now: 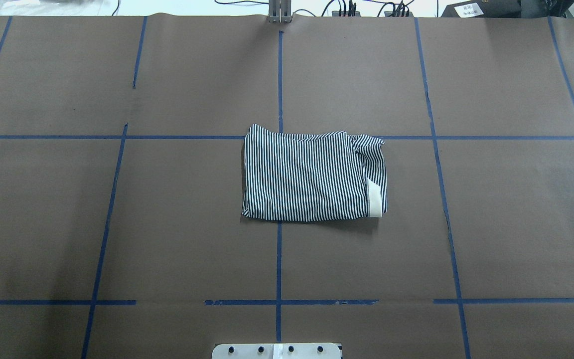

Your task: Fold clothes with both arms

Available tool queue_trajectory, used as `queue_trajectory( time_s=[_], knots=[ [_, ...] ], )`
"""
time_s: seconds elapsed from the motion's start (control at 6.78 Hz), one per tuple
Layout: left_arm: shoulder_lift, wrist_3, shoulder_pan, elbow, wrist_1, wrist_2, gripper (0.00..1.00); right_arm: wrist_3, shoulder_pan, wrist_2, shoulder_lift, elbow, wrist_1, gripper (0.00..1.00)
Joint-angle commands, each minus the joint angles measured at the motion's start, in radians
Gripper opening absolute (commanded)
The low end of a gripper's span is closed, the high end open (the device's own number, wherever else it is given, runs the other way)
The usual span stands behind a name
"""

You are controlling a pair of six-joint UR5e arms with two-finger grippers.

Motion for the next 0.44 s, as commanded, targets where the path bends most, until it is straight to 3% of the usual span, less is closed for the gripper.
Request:
queue_trajectory(
  time_s=[0.0,0.29],
  knots=[
    [-0.005,0.001,0.0,0.001,0.0,0.0,1.0,0.0,0.0,0.001,-0.001,-0.001,0.0,1.0],
    [-0.008,0.001,0.0,0.001,0.0,0.0,1.0,0.002,0.0,0.003,0.0,-0.004,-0.002,1.0]
  ],
)
